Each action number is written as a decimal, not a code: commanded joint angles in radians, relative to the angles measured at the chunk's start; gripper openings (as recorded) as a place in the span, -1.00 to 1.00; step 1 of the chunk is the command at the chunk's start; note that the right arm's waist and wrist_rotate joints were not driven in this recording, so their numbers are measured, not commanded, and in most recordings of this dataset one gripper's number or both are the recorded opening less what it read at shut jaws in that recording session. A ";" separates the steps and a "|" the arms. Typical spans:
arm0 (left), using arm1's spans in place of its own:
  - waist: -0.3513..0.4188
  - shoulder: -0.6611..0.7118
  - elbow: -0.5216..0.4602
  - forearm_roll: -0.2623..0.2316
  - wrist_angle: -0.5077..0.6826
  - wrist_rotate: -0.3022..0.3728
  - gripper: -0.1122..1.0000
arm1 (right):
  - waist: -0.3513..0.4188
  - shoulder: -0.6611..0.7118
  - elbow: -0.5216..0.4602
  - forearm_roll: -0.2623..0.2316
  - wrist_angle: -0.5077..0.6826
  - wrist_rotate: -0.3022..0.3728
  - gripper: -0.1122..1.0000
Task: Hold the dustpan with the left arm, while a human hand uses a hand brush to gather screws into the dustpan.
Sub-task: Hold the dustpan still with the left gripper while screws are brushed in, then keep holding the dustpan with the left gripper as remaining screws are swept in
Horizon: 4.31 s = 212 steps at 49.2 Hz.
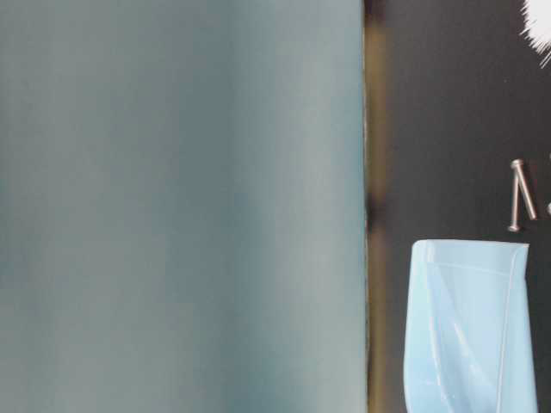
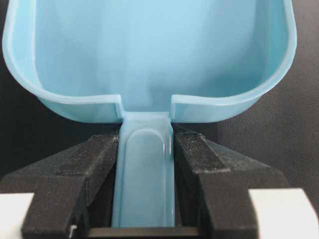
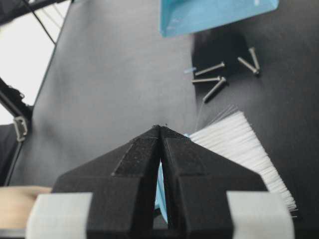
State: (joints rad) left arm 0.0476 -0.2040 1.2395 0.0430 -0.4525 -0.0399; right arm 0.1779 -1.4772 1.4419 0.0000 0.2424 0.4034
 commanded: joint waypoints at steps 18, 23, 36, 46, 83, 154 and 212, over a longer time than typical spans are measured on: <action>-0.003 0.063 -0.041 0.003 0.123 0.003 -0.28 | 0.000 0.005 -0.005 -0.003 -0.009 0.000 -0.80; -0.002 0.063 -0.069 0.003 0.192 0.014 -0.28 | 0.000 0.005 -0.005 -0.003 -0.009 0.000 -0.80; 0.006 0.069 -0.087 0.003 0.229 0.023 -0.28 | 0.000 0.005 -0.005 -0.003 -0.009 0.000 -0.80; 0.023 0.075 -0.098 0.003 0.230 0.020 -0.28 | 0.000 0.005 -0.005 -0.002 -0.009 0.002 -0.80; 0.026 0.114 -0.117 0.003 0.275 0.023 -0.28 | 0.000 0.005 -0.005 -0.003 -0.009 0.002 -0.80; 0.020 0.161 -0.104 0.003 0.262 0.115 -0.28 | 0.000 0.005 -0.005 -0.003 -0.009 0.002 -0.80; 0.048 0.316 -0.063 0.003 -0.130 0.101 -0.28 | 0.000 0.003 -0.005 -0.002 -0.009 0.000 -0.80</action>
State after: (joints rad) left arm 0.0874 0.0644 1.1781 0.0476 -0.5292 0.0614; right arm 0.1779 -1.4788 1.4419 0.0000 0.2424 0.4050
